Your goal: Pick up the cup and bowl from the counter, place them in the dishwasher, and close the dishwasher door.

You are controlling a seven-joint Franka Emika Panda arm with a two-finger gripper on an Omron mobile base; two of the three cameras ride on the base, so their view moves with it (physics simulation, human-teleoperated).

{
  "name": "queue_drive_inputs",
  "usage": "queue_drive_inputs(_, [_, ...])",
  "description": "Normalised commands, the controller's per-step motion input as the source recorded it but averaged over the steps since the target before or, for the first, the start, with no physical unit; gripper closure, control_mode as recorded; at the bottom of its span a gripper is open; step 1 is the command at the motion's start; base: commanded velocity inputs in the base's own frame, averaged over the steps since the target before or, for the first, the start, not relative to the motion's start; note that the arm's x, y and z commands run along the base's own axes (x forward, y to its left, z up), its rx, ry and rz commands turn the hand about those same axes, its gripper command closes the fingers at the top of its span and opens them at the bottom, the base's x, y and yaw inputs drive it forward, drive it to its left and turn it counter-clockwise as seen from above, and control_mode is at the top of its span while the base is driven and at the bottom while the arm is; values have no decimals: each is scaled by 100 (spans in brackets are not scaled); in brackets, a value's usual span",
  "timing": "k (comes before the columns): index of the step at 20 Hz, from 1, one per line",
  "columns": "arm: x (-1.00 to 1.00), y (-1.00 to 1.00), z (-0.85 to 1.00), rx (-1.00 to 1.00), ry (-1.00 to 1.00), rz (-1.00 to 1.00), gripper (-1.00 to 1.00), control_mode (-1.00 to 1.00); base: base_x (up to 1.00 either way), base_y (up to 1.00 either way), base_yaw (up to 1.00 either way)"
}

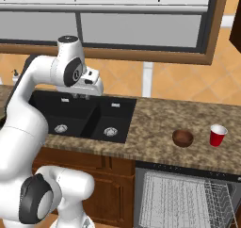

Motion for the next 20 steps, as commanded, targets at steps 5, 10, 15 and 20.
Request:
queue_drive_inputs(5, [-40,0,0,0,0,0,-100,-100,0,0,0])
queue_drive_inputs(10, [-69,0,-3,0,0,0,-100,-100,0,0,0])
queue_drive_inputs(15, [-61,0,-17,0,-2,0,-100,-100,0,0,0])
queue_drive_inputs(20, [-3,5,0,0,0,-2,-100,100,8,7,-5])
